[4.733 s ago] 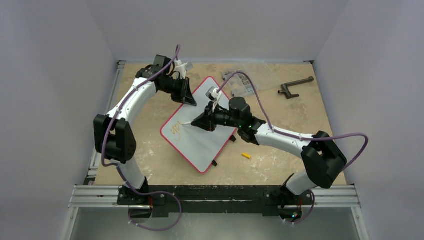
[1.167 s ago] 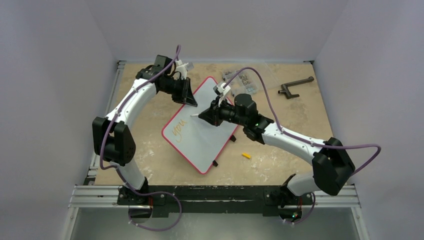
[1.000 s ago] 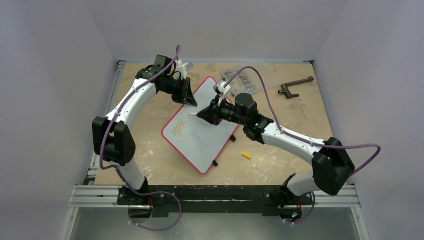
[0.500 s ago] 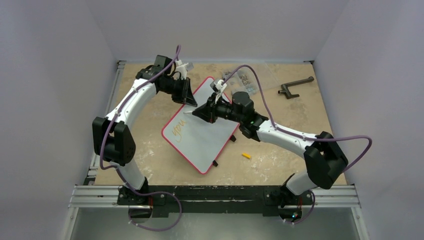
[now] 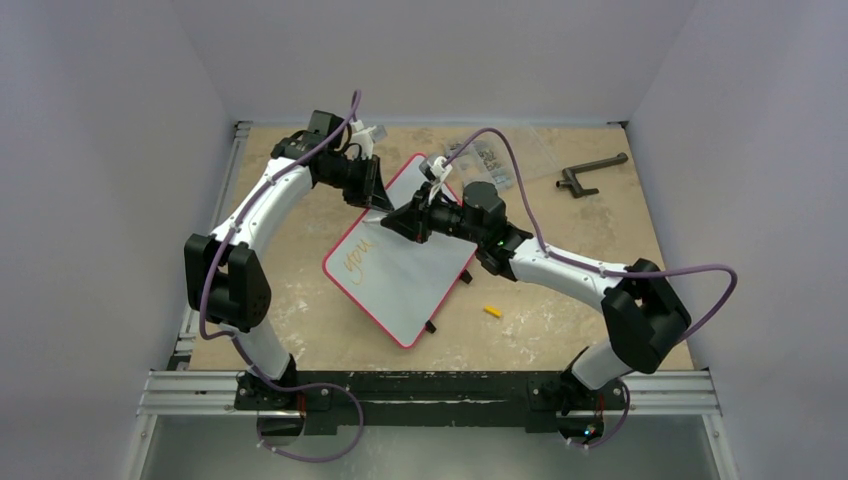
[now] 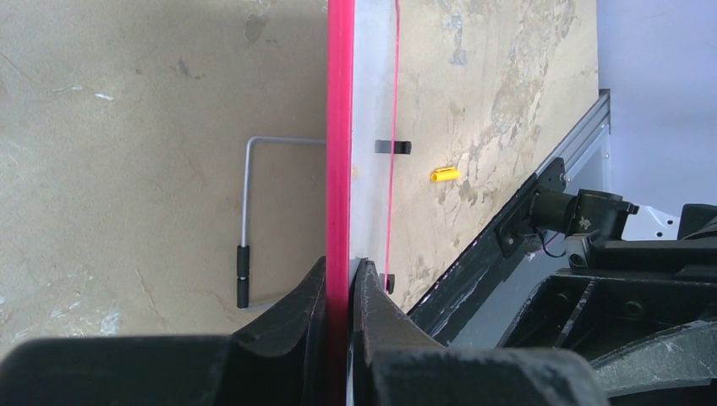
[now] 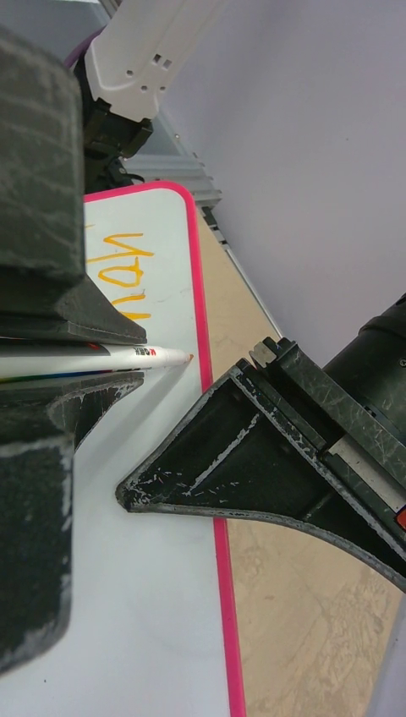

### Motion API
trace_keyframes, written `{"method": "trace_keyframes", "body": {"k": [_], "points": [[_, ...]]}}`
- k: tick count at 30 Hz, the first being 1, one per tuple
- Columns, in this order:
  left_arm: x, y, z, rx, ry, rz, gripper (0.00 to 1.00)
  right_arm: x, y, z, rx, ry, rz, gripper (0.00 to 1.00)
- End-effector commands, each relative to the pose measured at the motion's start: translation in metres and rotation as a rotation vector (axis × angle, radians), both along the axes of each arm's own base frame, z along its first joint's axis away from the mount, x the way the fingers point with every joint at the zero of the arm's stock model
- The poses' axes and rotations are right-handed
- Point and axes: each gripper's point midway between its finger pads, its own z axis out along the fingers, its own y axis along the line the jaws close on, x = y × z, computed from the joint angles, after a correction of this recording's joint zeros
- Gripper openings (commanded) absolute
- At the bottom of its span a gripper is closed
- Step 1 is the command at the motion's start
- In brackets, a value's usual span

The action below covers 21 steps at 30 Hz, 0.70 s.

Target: Write a sentence on the whiteboard

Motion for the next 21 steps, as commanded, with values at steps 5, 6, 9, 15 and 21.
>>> {"method": "trace_keyframes", "body": {"k": [5, 6, 9, 15, 21], "points": [[0.008, 0.031, -0.017, 0.186, -0.070, 0.045, 0.00, 0.002, -0.001, -0.001, -0.002, -0.010, -0.003, 0.00], [0.007, 0.030, -0.017, 0.186, -0.069, 0.044, 0.00, 0.001, -0.002, -0.003, -0.005, -0.008, -0.004, 0.00], [0.008, 0.030, -0.017, 0.186, -0.070, 0.044, 0.00, -0.003, -0.005, -0.008, -0.016, 0.000, -0.004, 0.00], [0.008, 0.031, -0.018, 0.186, -0.067, 0.046, 0.00, -0.008, -0.011, -0.016, -0.023, 0.013, -0.009, 0.00], [0.008, 0.031, -0.017, 0.186, -0.069, 0.047, 0.00, -0.013, -0.008, -0.016, -0.016, 0.017, 0.023, 0.00]]}}
